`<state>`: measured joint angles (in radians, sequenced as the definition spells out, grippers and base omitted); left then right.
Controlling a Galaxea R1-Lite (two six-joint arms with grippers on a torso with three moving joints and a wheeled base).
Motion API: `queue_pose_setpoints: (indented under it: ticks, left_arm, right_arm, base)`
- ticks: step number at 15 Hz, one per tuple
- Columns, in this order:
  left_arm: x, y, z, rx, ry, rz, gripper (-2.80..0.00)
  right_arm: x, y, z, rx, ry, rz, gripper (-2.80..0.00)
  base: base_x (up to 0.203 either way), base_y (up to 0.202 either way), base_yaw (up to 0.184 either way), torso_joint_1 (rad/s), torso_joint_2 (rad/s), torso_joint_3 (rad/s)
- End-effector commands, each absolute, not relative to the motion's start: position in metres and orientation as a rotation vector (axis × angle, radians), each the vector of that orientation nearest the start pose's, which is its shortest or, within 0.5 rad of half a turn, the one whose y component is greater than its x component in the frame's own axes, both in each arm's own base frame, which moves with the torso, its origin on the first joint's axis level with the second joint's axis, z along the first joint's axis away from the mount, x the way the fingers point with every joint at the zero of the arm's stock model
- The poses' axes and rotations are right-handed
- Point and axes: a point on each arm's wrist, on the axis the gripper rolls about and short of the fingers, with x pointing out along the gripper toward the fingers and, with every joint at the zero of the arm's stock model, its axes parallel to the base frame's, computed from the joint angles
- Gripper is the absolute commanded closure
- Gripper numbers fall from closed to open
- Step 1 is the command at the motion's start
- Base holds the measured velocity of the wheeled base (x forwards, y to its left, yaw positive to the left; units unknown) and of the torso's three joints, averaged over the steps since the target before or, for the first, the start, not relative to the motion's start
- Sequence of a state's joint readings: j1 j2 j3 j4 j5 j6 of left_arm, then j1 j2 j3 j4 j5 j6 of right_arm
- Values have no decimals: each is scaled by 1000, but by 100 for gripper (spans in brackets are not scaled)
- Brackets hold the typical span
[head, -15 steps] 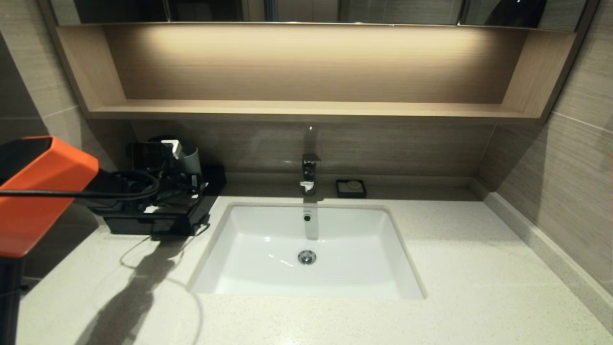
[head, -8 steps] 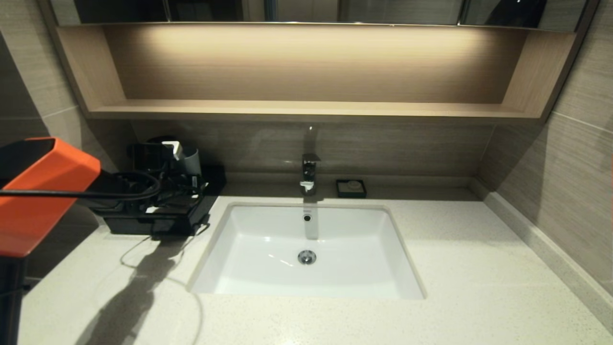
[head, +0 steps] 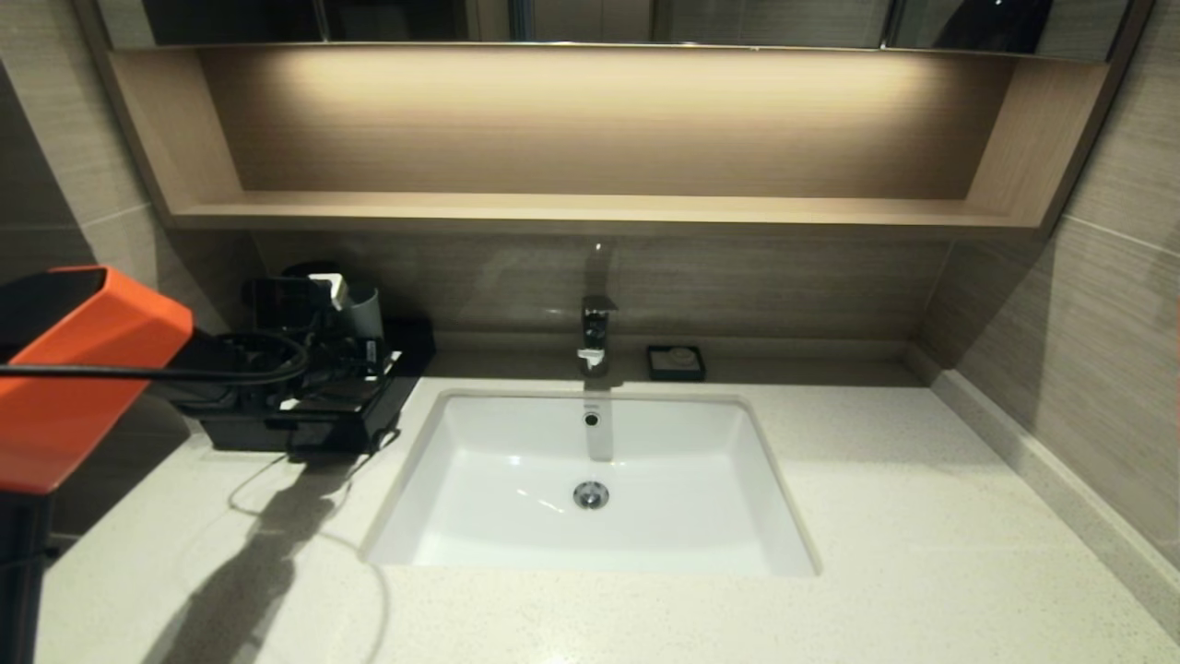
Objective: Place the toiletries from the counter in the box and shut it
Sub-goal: Place the cup on the storage box
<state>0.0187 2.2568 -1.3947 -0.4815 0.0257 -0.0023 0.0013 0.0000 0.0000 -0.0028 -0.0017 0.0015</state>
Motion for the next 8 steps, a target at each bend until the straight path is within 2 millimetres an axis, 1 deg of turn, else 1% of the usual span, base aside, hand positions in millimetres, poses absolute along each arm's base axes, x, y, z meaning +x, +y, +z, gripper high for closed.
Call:
queue_pose_setpoints:
  ticks: [1, 7, 8]
  left_arm:
    - [456, 9, 111, -2, 376, 45, 0]
    - [456, 10, 112, 0, 373, 46, 0]
    - [456, 11, 112, -1, 371, 49, -280]
  right_arm:
    - [-23, 0, 75, 2, -3, 0, 0]
    - [-23, 0, 75, 2, -3, 0, 0]
    - [-23, 0, 75, 2, -3, 0, 0]
  base:
    - [0, 0, 0, 0, 0, 0]
    - [0, 0, 0, 0, 0, 0]
    - [0, 0, 0, 0, 0, 0]
